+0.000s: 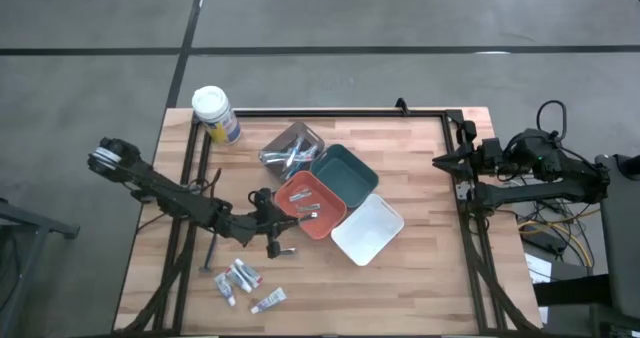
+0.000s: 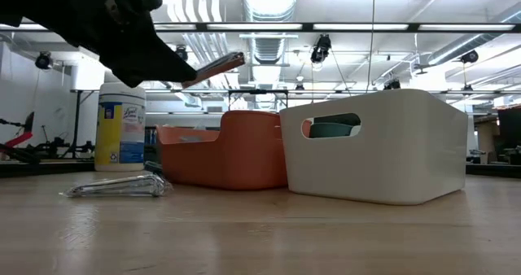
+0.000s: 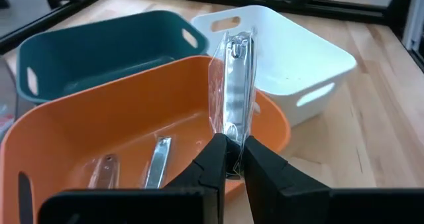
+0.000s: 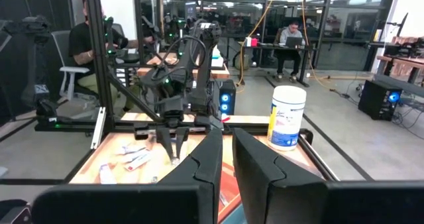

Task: Pick & Place Travel size toiletries
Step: Put the nail cutter into the orange bin

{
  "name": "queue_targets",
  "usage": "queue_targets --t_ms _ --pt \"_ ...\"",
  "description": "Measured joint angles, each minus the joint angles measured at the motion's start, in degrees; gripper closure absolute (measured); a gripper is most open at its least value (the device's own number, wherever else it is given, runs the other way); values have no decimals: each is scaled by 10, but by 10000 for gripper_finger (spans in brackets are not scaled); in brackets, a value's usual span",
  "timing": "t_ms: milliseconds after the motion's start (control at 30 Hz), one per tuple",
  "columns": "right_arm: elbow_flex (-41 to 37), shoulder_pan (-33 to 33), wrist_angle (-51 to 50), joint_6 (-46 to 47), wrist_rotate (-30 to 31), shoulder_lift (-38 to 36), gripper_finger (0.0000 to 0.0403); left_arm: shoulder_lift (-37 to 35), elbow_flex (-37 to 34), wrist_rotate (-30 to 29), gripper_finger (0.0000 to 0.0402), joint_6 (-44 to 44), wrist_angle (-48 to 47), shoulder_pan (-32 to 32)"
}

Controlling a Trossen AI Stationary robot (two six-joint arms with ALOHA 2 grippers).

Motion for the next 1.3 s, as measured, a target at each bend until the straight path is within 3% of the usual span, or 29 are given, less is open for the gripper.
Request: queue_targets --t_ms 667,1300 --pt "0 0 0 1 0 0 369 13 -1 -68 362 -79 0 21" --pt "0 0 0 1 0 0 369 26 -1 -78 362 -136 10 42"
